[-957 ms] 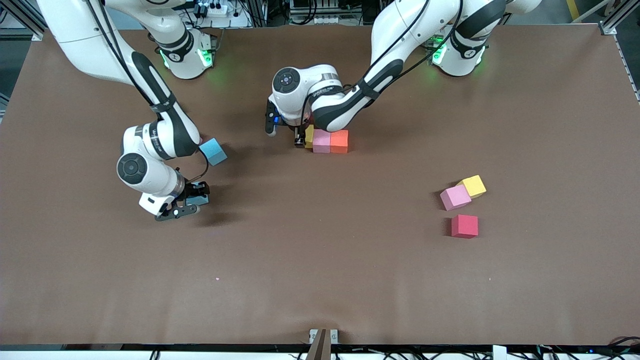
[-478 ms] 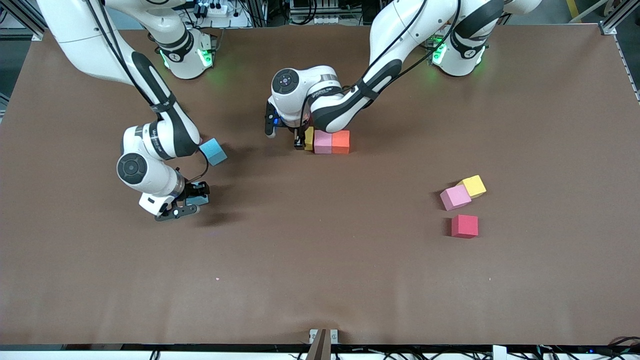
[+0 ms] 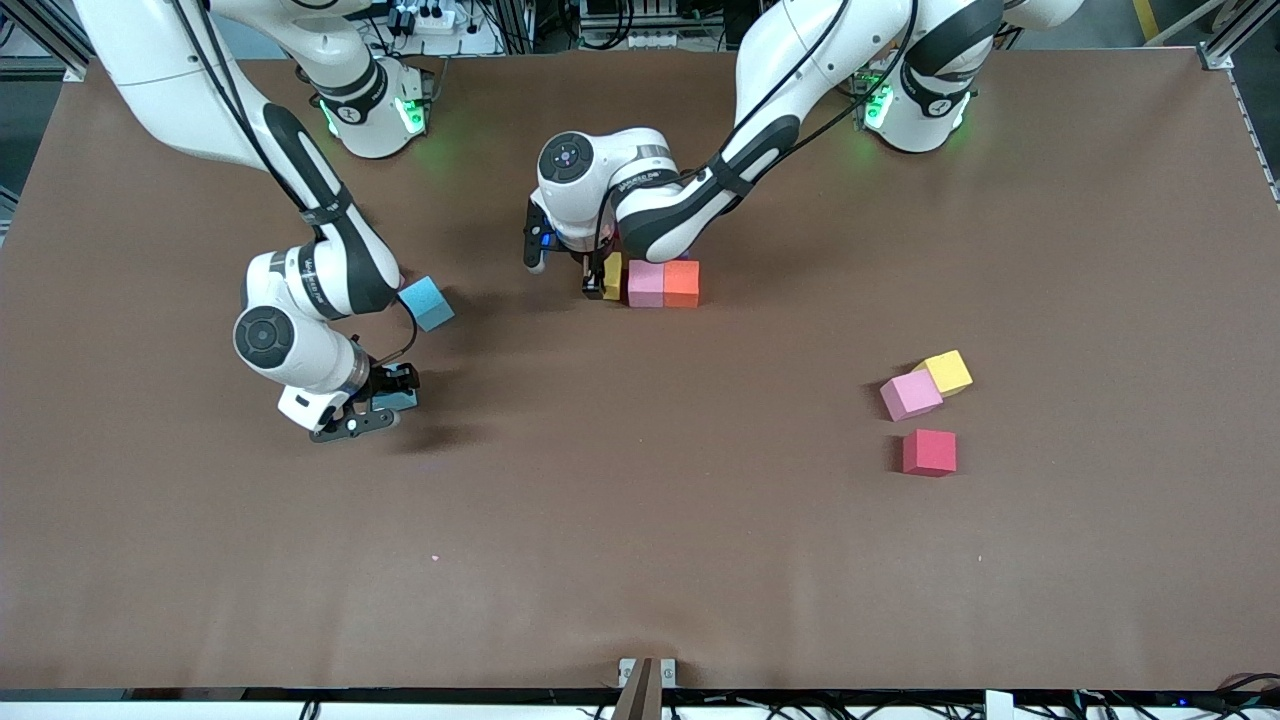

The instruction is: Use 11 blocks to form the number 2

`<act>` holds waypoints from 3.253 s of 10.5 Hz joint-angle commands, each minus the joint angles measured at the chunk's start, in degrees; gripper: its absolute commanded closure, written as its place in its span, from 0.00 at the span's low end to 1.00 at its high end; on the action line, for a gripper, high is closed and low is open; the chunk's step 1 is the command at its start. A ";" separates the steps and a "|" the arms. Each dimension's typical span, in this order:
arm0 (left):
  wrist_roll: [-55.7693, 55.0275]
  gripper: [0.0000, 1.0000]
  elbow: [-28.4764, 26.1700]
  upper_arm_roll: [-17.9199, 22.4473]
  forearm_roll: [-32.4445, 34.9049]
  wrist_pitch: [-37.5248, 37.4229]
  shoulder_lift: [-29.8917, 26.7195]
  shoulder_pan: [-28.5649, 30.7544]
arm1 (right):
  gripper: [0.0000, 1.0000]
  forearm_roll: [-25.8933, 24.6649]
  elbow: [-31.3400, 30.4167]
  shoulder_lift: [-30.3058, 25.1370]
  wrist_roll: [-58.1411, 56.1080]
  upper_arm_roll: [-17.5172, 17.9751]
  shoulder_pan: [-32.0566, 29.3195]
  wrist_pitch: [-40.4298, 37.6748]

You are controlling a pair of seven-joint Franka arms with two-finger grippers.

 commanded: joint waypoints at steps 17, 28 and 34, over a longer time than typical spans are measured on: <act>-2.29 0.00 1.41 1.83 -1.29 -0.58 -0.87 -1.61 | 0.86 -0.13 -0.25 -1.08 0.75 0.15 0.04 -0.45; -12.67 0.00 1.41 0.51 -1.74 -20.44 -23.01 11.89 | 0.85 -0.04 2.03 -0.64 19.97 0.50 11.44 -0.71; -13.46 0.00 3.70 0.60 -2.35 -20.35 -26.54 35.98 | 0.70 -0.04 4.41 0.59 37.30 0.42 26.21 -0.72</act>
